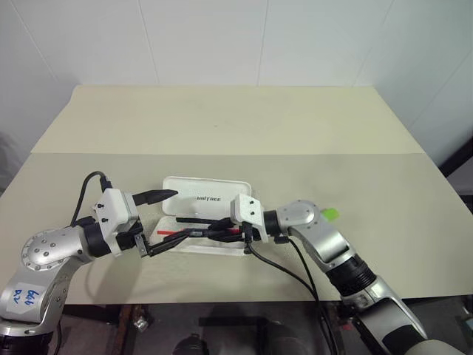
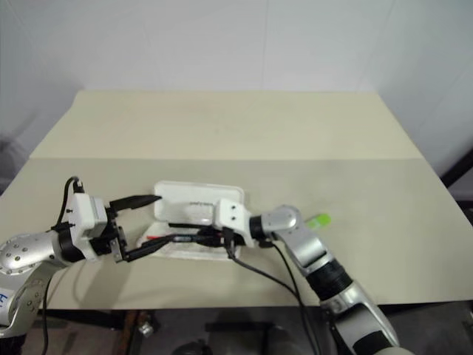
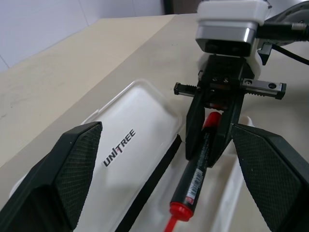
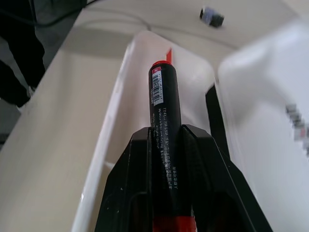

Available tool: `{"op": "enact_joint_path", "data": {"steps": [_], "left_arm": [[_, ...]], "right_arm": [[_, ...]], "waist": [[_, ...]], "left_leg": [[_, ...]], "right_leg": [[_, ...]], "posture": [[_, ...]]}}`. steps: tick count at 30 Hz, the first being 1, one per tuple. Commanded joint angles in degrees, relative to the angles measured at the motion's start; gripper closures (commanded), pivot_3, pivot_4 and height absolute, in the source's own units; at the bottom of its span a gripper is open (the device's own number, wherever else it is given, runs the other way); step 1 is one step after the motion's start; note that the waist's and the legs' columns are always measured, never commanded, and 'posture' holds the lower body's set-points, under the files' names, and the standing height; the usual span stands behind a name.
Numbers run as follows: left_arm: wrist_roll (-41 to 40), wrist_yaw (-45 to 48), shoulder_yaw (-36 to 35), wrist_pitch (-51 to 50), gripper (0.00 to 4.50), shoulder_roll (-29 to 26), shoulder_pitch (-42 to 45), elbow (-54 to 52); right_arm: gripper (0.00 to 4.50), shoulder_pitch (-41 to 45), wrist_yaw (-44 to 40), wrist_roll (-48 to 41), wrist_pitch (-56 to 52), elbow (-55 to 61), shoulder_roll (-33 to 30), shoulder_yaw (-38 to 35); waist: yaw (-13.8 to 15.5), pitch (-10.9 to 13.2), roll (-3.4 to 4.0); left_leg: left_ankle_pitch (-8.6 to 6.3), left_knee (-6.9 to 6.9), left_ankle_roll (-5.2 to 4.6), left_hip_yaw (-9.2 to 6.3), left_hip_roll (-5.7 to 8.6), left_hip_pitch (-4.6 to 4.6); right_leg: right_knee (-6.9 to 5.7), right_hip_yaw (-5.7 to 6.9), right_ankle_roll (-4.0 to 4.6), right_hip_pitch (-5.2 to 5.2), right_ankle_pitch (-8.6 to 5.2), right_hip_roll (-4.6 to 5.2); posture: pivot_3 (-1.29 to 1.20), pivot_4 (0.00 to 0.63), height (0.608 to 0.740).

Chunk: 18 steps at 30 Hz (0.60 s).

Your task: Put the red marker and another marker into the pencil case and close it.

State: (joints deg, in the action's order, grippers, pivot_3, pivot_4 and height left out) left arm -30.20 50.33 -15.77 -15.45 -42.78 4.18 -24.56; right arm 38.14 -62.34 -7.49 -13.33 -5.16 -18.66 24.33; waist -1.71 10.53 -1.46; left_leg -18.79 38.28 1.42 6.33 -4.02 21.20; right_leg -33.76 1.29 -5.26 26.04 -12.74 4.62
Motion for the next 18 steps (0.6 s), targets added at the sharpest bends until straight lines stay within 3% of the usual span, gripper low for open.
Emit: {"op": "enact_joint_path", "data": {"steps": [1, 18], "left_arm": [[-0.62, -0.34, -1.39, 0.82, 0.00, -0.27, 0.12, -2.49], [-0.21, -0.40, -0.75, 1.23, 0.00, -0.07, 0.76, -2.03]], "right_arm": [[3.91, -0.51, -0.80, 0.98, 2.11, 0.37, -1.19, -0.26], [3.91, -1.56, 4.38, 4.62, 4.48, -0.43, 6.44, 2.09]], "waist": [[0.01, 0.00, 0.00], [-0.06, -0.01, -0.02]], "left_leg": [[0.00, 0.00, 0.00, 0.00, 0.00, -0.01], [0.05, 0.00, 0.08, 0.00, -0.01, -0.02]], "right_leg": [[0.00, 0.00, 0.00, 0.00, 0.00, 0.00], [-0.07, 0.00, 0.02, 0.03, -0.01, -0.01]], "posture": [[0.00, 0.150, 0.740], [0.00, 0.150, 0.740]]}}
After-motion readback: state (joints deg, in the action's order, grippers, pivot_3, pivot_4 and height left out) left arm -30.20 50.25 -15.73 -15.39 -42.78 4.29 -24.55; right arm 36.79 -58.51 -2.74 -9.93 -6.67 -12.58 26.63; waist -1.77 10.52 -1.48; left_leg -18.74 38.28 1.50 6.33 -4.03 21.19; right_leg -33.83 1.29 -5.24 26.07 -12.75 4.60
